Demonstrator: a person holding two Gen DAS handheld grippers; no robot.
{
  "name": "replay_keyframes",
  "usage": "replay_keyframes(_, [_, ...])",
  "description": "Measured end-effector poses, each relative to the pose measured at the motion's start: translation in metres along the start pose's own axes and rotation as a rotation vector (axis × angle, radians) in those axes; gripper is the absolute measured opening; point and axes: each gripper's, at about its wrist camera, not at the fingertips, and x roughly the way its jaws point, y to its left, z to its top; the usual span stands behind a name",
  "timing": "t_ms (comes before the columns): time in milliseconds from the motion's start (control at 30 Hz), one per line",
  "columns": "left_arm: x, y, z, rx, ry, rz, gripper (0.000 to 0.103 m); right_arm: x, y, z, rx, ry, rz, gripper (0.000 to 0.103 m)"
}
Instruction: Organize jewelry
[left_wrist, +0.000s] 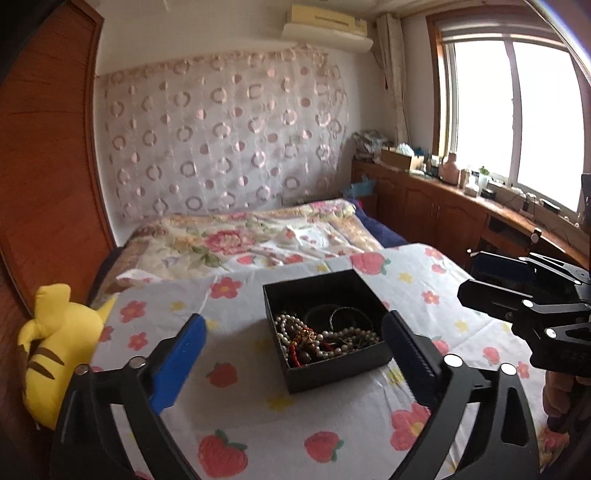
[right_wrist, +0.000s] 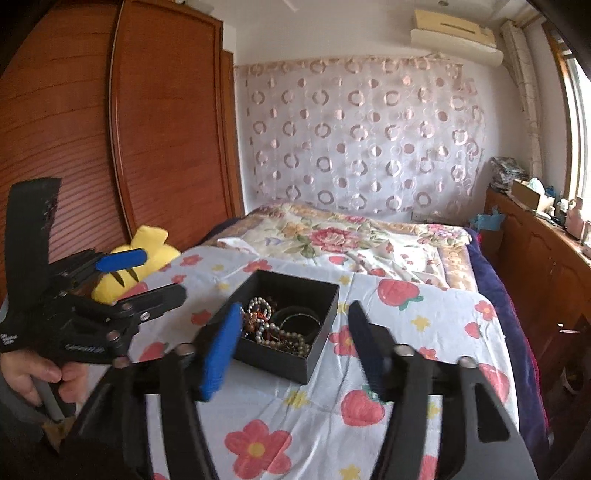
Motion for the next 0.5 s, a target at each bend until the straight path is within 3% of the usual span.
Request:
replay_keyframes(100, [-0.018, -0.002, -0.003, -0.004, -0.027, 0.009, 0.095, -0.016, 0.003, -0.003, 0.014, -0.028, -0.015, 0.078])
replay_keyframes(233, [-0.035, -0.002, -0.009, -0.017, -0.043, 0.027, 0.095, -0.032, 0.010, -0.011, 0.026, -0.068, -0.067, 0.099])
replay_keyframes(500, [-0.064, 0.001, -0.032, -0.049, -0.043, 0.100, 0.095, -0.048, 0.010, -0.036, 0.091, -0.072, -0.129, 0.101])
